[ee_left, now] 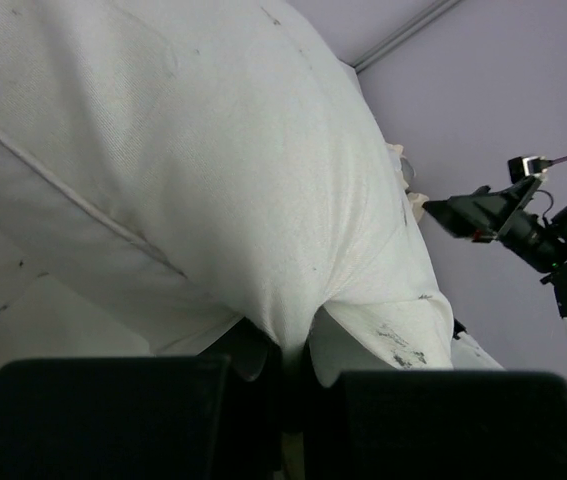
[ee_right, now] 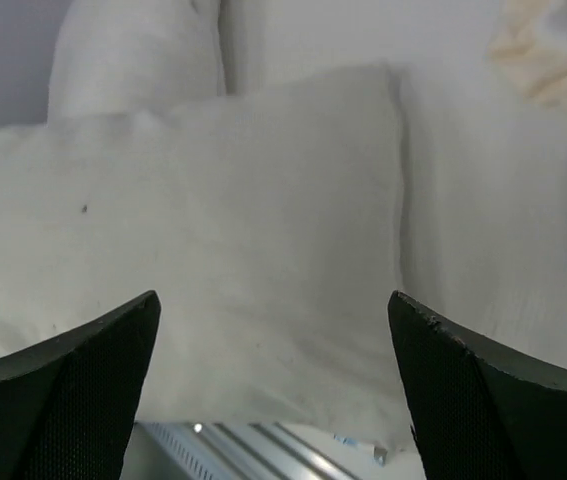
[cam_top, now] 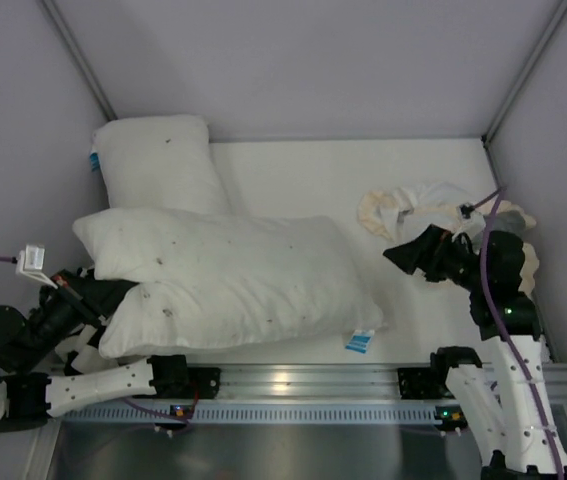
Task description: Remove the pillowcase from the pillow
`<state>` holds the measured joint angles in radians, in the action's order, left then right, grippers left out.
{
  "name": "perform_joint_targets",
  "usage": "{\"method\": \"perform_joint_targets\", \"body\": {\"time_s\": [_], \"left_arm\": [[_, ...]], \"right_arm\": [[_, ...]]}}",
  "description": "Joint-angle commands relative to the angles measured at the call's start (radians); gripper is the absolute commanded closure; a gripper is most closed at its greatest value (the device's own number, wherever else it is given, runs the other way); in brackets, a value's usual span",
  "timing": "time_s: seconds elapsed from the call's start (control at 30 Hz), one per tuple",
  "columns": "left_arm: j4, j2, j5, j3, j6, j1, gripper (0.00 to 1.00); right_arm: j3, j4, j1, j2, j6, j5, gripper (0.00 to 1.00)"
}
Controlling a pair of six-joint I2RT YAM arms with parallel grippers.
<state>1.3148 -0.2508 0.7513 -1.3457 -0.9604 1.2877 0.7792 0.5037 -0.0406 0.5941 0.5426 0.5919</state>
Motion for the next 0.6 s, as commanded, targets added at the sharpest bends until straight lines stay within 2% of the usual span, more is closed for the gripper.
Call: {"method": "perform_joint_targets", "body": {"time_s": [0.0, 0.13, 0.23, 0.33, 0.47, 0.57], "left_arm": [[-0.075, 0.001, 0.029, -0.032, 0.031, 0.002, 1.00], [-0.097, -0.031, 0.016, -0.033, 0.049, 0.002, 1.00], [-0.103, -0.079, -0.003, -0.058, 0.058, 0.002, 1.00], [-0.114, -0.105, -0.007, -0.079, 0.072, 0.002, 1.00], [-0.138, -0.108, -0.006, -0.075, 0.084, 0.002, 1.00], [-0.147, -0.113, -0.015, -0.075, 0.091, 0.002, 1.00]], "right_arm": [[-0.082, 0.071, 0.080, -0.071, 0.030, 0.151, 0.11], [-0.185, 0.046, 0.160, -0.117, 0.066, 0.169, 0.19], [-0.238, 0.018, 0.345, -0.114, 0.091, 0.111, 0.20], [-0.276, -0.008, 0.485, -0.119, 0.126, -0.024, 0.21], [-0.320, -0.060, 0.758, -0.082, 0.187, -0.205, 0.22], [-0.366, -0.135, 0.869, -0.018, 0.220, -0.329, 0.23]]}}
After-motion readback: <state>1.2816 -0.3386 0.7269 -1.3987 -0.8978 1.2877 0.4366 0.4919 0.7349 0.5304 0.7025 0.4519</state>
